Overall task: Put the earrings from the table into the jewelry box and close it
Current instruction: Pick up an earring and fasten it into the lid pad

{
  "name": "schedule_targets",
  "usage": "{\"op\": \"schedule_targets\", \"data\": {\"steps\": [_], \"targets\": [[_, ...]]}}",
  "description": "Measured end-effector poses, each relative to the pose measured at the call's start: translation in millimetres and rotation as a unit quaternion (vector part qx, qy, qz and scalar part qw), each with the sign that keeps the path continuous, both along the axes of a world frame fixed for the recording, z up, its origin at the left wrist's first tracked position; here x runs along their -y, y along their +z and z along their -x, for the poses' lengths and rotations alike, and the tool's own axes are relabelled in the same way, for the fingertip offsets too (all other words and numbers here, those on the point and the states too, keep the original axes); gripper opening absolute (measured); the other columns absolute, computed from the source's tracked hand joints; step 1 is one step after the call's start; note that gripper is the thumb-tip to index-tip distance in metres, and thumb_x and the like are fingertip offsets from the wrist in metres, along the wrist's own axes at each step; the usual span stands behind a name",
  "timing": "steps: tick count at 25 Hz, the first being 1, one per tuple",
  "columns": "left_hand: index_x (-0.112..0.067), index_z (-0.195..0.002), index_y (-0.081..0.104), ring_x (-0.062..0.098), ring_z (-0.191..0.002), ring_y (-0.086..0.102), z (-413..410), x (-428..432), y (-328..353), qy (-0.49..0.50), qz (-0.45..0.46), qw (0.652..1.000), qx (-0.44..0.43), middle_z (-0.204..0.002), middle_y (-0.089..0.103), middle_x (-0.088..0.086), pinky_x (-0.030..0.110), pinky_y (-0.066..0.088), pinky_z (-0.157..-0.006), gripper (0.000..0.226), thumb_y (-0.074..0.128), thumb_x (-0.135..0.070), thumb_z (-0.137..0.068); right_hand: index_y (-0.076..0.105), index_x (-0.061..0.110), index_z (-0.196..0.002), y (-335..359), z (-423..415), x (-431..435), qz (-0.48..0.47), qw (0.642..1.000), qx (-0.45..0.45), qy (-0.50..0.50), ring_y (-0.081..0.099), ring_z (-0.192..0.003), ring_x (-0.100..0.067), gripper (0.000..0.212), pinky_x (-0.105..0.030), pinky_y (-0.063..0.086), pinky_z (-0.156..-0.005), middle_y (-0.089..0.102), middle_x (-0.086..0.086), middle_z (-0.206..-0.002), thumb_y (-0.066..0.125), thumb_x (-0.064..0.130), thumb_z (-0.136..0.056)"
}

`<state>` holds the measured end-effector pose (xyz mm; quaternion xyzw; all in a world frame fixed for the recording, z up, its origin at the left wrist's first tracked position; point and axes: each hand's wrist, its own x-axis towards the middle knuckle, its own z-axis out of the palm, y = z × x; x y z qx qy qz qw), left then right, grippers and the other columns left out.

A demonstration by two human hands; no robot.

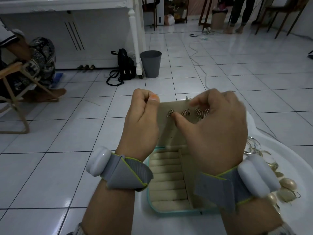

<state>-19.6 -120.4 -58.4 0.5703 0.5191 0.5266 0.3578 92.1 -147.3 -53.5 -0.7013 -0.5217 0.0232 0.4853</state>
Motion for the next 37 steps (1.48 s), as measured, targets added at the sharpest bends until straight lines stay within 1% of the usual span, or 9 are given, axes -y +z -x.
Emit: {"op": "schedule_targets", "data": {"steps": [2, 4, 6, 8, 12, 15, 19, 27, 37], "targets": [[-0.020, -0.081, 0.052, 0.002, -0.063, 0.045, 7, -2, 2, -0.040, 0.014, 0.999, 0.023, -0.075, 0.053, -0.007, 0.016, 0.039, -0.058, 0.015, 0.046, -0.028, -0.092, 0.064, 0.035, -0.100, -1, -8, 1, -0.014, 0.996, 0.086, 0.023, 0.042, -0.115, -0.024, 0.046, -0.035, 0.030, -0.088, 0.054, 0.006, -0.110, 0.071, 0.050, -0.058], [-0.022, -0.073, 0.057, 0.006, -0.064, 0.047, 17, -4, 3, -0.106, 0.039, 0.992, 0.055, -0.072, 0.056, -0.005, 0.020, 0.040, -0.058, 0.013, 0.050, -0.029, -0.081, 0.064, 0.037, -0.106, 1, -19, 1, -0.004, 0.990, 0.122, 0.068, 0.031, -0.128, -0.025, 0.051, -0.042, 0.025, -0.098, 0.053, 0.009, -0.118, 0.068, 0.054, -0.059], [-0.021, -0.068, 0.061, 0.010, -0.065, 0.048, 27, -4, 5, -0.169, 0.068, 0.981, 0.074, -0.069, 0.058, -0.004, 0.023, 0.040, -0.057, 0.015, 0.052, -0.027, -0.077, 0.068, 0.035, -0.091, 4, -28, 3, -0.022, 0.983, 0.140, 0.117, 0.028, -0.132, -0.026, 0.037, -0.049, 0.025, -0.101, 0.056, 0.013, -0.114, 0.068, 0.054, -0.060], [-0.018, -0.067, 0.064, 0.013, -0.065, 0.051, 35, -5, 4, -0.223, 0.091, 0.967, 0.080, -0.067, 0.060, -0.003, 0.022, 0.043, -0.055, 0.013, 0.057, -0.024, -0.076, 0.070, 0.033, -0.078, 4, -33, 7, -0.056, 0.973, 0.166, 0.150, 0.031, -0.132, -0.027, 0.024, -0.050, 0.027, -0.100, 0.059, 0.014, -0.110, 0.069, 0.050, -0.062], [-0.017, -0.071, 0.073, 0.007, -0.067, 0.061, 42, -9, 3, -0.306, 0.111, 0.942, 0.078, -0.071, 0.069, -0.004, 0.015, 0.049, -0.057, 0.014, 0.067, -0.029, -0.065, 0.071, 0.030, -0.071, -1, -33, 14, -0.118, 0.955, 0.199, 0.188, 0.037, -0.129, -0.030, 0.014, -0.048, 0.027, -0.098, 0.063, 0.012, -0.104, 0.069, 0.043, -0.066], [-0.019, -0.074, 0.077, 0.006, -0.078, 0.067, 41, -13, 2, -0.334, 0.108, 0.935, 0.047, -0.077, 0.073, -0.004, 0.013, 0.050, -0.065, 0.015, 0.068, -0.026, -0.064, 0.072, 0.028, -0.070, -4, -35, 18, -0.139, 0.949, 0.197, 0.202, 0.040, -0.127, -0.029, 0.013, -0.054, 0.033, -0.096, 0.064, 0.012, -0.099, 0.070, 0.040, -0.068], [-0.018, -0.077, 0.077, 0.008, -0.083, 0.068, 39, -16, 2, -0.360, 0.115, 0.925, 0.039, -0.081, 0.074, -0.003, 0.015, 0.051, -0.071, 0.015, 0.070, -0.023, -0.065, 0.072, 0.028, -0.068, -6, -36, 21, -0.159, 0.948, 0.205, 0.184, 0.045, -0.124, -0.031, 0.010, -0.046, 0.027, -0.097, 0.067, 0.011, -0.092, 0.075, 0.038, -0.068], [-0.018, -0.076, 0.074, 0.006, -0.073, 0.066, 34, -15, 0, -0.375, 0.117, 0.917, 0.067, -0.075, 0.071, -0.005, 0.014, 0.050, -0.064, 0.010, 0.067, -0.021, -0.069, 0.072, 0.027, -0.067, -7, -35, 21, -0.167, 0.947, 0.204, 0.183, 0.048, -0.121, -0.030, 0.010, -0.047, 0.028, -0.096, 0.068, 0.009, -0.089, 0.076, 0.036, -0.069], [-0.017, -0.074, 0.074, 0.005, -0.076, 0.065, 35, -17, -3, -0.392, 0.134, 0.907, 0.076, -0.076, 0.070, -0.005, 0.014, 0.049, -0.065, 0.011, 0.066, -0.021, -0.068, 0.073, 0.026, -0.068, -7, -36, 20, -0.171, 0.944, 0.209, 0.191, 0.047, -0.121, -0.029, 0.010, -0.050, 0.034, -0.094, 0.066, 0.010, -0.089, 0.076, 0.036, -0.070]]}}
